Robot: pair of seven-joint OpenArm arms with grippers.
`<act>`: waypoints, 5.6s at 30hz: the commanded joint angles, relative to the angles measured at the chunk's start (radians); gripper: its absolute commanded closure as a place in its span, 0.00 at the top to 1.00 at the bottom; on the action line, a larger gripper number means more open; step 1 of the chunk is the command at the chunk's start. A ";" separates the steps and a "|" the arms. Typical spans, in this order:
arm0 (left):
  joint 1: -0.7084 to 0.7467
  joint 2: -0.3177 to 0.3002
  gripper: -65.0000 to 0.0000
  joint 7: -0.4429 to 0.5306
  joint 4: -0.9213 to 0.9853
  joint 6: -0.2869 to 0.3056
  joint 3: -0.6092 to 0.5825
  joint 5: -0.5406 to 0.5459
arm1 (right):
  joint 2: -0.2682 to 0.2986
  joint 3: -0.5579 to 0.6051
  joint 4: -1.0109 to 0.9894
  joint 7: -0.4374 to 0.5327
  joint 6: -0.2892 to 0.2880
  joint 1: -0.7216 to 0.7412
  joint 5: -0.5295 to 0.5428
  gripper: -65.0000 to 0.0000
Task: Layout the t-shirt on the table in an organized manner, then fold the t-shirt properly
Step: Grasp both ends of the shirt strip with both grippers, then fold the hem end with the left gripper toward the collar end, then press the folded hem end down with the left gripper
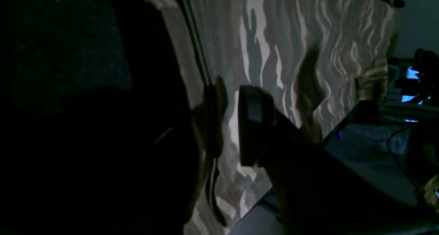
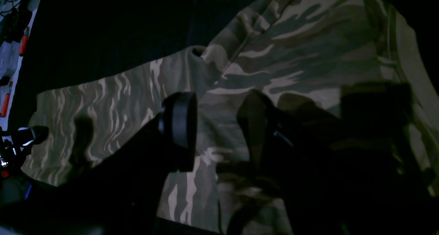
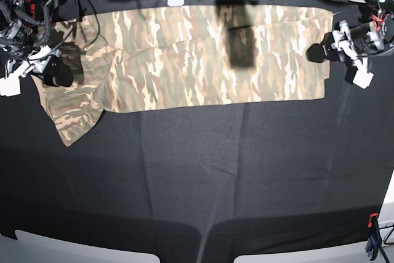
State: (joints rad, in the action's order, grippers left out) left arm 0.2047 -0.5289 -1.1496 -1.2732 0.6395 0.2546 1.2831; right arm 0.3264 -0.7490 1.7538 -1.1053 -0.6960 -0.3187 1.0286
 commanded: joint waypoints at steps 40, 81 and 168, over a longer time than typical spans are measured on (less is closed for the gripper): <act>-0.294 0.024 0.00 0.333 -0.009 -0.128 0.005 -0.747 | 0.017 -0.007 0.015 0.100 -0.002 0.006 0.023 0.37; -0.257 0.286 0.00 -0.006 -0.284 -0.202 0.005 -0.219 | 0.017 -0.007 0.015 0.095 -0.002 0.006 0.024 0.37; -0.259 0.320 0.44 0.462 -0.293 -0.075 -0.566 -0.758 | 0.014 0.314 -0.423 0.105 -0.002 0.158 -0.124 0.49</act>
State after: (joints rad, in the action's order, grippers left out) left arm -0.0387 -0.2104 -0.7101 -1.5475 0.5579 -0.3134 0.5144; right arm 0.3298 -0.4324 1.3258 -0.9710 -0.6933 -0.1608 0.9218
